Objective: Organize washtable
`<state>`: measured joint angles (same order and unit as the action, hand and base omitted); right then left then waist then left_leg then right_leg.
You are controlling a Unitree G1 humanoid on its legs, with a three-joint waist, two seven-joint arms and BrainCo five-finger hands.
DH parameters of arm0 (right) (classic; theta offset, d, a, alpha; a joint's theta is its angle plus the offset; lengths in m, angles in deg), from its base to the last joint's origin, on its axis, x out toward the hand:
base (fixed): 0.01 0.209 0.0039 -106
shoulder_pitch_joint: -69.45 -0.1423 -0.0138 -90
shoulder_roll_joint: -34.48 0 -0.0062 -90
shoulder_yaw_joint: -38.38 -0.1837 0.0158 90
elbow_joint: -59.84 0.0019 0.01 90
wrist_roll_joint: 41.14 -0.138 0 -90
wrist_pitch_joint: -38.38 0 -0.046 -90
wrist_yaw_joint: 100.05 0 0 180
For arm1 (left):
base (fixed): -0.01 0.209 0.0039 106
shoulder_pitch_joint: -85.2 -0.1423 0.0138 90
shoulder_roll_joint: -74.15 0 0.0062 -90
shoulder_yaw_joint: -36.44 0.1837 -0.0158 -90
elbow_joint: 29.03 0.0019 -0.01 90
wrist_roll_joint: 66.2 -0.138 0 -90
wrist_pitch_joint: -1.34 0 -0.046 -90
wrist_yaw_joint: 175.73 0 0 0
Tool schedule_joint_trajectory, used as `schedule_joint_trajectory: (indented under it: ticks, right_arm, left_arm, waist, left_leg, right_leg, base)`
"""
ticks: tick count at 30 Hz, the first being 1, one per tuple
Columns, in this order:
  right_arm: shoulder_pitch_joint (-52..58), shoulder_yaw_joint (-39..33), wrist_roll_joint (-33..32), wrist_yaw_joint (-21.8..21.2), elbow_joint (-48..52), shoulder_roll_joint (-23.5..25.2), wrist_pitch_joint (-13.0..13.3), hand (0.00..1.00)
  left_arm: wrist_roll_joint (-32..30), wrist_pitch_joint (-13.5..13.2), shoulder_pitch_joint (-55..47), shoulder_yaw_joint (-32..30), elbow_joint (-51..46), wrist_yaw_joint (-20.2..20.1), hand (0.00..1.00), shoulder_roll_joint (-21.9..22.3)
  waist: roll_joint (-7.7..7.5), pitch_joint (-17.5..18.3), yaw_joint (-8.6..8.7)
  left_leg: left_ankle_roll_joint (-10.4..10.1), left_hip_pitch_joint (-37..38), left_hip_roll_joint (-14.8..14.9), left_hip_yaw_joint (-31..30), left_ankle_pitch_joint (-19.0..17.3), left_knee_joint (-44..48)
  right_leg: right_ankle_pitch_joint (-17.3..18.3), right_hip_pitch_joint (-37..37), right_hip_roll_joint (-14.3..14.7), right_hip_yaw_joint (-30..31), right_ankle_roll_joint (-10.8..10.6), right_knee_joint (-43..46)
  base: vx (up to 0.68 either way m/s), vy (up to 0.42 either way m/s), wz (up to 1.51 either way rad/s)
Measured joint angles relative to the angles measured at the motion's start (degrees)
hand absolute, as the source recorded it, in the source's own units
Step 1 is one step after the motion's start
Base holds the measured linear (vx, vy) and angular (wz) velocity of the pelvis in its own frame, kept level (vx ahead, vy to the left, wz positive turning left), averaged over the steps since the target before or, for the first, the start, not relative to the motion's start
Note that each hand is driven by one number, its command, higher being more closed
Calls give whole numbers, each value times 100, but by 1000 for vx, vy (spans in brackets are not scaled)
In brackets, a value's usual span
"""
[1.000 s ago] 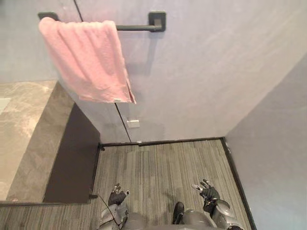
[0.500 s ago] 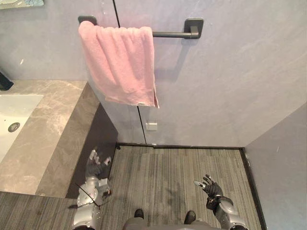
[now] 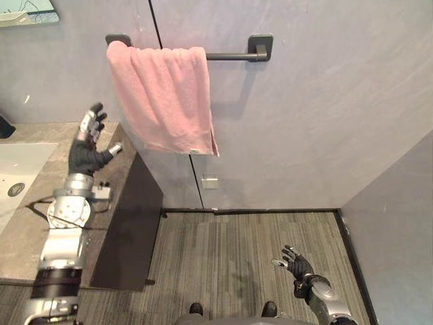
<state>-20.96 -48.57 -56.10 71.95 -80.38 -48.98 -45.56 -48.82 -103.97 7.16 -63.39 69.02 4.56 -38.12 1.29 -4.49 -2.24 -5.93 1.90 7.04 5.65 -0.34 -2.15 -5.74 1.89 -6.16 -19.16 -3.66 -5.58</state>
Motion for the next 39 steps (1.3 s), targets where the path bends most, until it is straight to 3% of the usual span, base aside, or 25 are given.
schedule_joint_trajectory:
  ticks: [6,12,16,21,26,28,31,39]
  right_arm:
    - [330,32,114,-108,27,3,1,0]
    - [536,33,105,-116,494,27,11,0]
    - [530,33,86,-115,700,52,30,0]
    - [483,168,-151,-114,1178,129,39,0]
    - [451,257,-400,-126,1540,244,77,0]
    - [424,257,-478,-110,1571,244,146,0]
    - [331,277,-492,-96,1578,272,176,0]
    - [216,247,-554,-76,1732,271,244,0]
  left_arm:
    - [236,-17,961,50,1446,19,0,-710]
    - [608,-18,2163,370,2425,124,0,-1288]
    - [812,-19,2891,701,2925,145,0,-1404]
    - [1080,-16,4047,1308,3679,220,0,-1735]
    - [1133,10,4816,1549,4327,250,0,-1894]
    - [1219,-125,4921,1585,4414,470,0,-1954]
    - [1221,-66,5208,1641,4509,482,0,-2191]
    - [1230,51,5256,1627,4613,516,0,-2230]
  waist:
    - [-38,18,13]
    - [-234,-15,80]
    - [-390,-128,146]
    - [-575,-573,196]
    - [-672,-890,304]
    - [-709,-1028,297]
    - [-809,-1143,296]
    - [-891,-1401,296]
  left_leg:
    - [-5,-36,0,22,18,-46]
    - [-15,-433,10,113,172,-143]
    - [-15,-614,28,211,172,-72]
    - [-24,-977,77,397,178,71]
    - [-68,-1268,133,495,223,112]
    - [-86,-1365,164,548,246,123]
    - [-124,-1490,218,564,296,124]
    - [-111,-1643,209,648,349,116]
  right_leg:
    - [-19,-79,4,40,-6,-2]
    - [-115,-572,24,173,46,0]
    - [-168,-780,42,294,76,1]
    - [-310,-1224,92,537,161,31]
    - [-404,-1557,149,652,229,27]
    - [-454,-1673,180,690,273,21]
    - [-488,-1805,234,711,317,15]
    - [-607,-2012,229,817,329,0]
  base:
    - [-21,-3,-2]
    - [-10,-8,-7]
    - [-11,-5,-16]
    - [-56,-4,-20]
    - [-43,-23,-13]
    - [-26,-28,-13]
    - [-19,-23,-2]
    - [-14,10,-6]
